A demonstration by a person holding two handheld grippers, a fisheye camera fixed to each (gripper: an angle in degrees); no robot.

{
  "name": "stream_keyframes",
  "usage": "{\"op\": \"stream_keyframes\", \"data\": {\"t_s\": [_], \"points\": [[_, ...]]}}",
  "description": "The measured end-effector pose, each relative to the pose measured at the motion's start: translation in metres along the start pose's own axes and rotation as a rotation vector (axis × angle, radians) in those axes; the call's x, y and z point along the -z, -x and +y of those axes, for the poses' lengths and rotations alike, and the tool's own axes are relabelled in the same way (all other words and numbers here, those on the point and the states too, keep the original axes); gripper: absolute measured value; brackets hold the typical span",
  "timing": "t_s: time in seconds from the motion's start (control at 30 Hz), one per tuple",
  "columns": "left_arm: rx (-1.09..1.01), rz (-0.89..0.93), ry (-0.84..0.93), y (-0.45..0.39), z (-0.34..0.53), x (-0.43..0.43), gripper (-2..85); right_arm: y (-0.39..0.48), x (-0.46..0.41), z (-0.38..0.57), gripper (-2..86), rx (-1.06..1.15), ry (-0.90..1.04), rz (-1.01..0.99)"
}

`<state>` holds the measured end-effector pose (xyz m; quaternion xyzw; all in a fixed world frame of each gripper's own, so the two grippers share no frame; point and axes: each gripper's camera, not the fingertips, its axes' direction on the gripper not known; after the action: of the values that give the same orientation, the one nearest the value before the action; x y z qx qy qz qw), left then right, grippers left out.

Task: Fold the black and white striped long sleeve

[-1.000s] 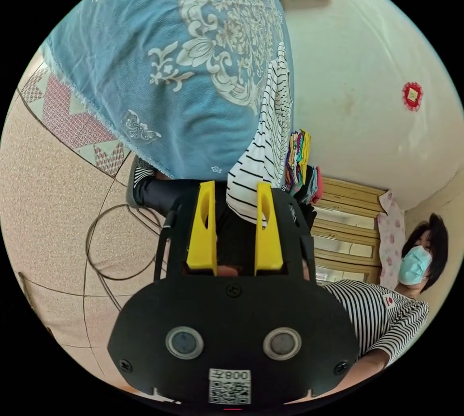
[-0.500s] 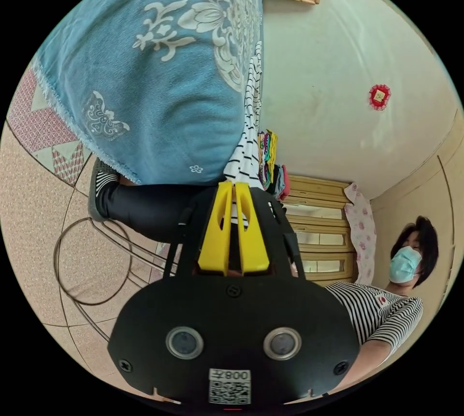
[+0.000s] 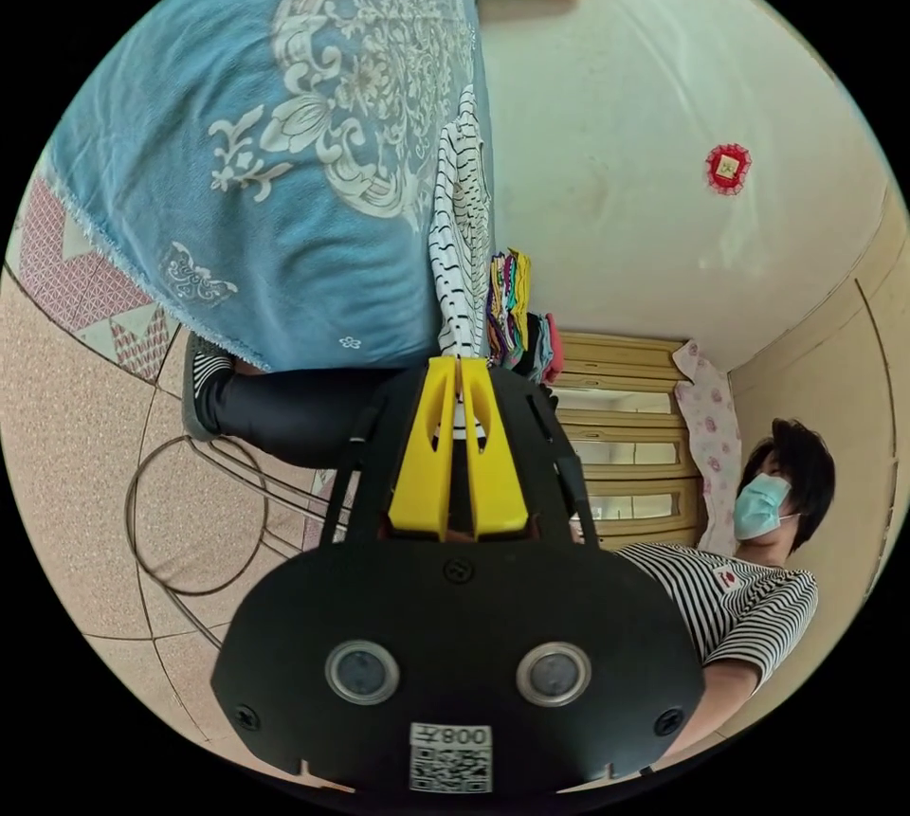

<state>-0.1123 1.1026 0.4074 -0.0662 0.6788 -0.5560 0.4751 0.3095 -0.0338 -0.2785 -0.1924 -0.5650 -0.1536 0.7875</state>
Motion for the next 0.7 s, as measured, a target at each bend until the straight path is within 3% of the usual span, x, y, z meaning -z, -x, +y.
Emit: {"op": "stream_keyframes", "data": {"t_s": [0.2,0.7], "points": [[0.016,-0.057,0.011,-0.005,0.009,-0.001,0.6,-0.009,-0.008,-0.008,10.8,0.01,0.005,-0.155],[0.03,-0.116,0.009,-0.013,0.026,-0.014,0.7,-0.025,-0.028,0.008,9.7,-0.014,0.027,-0.327]]}}
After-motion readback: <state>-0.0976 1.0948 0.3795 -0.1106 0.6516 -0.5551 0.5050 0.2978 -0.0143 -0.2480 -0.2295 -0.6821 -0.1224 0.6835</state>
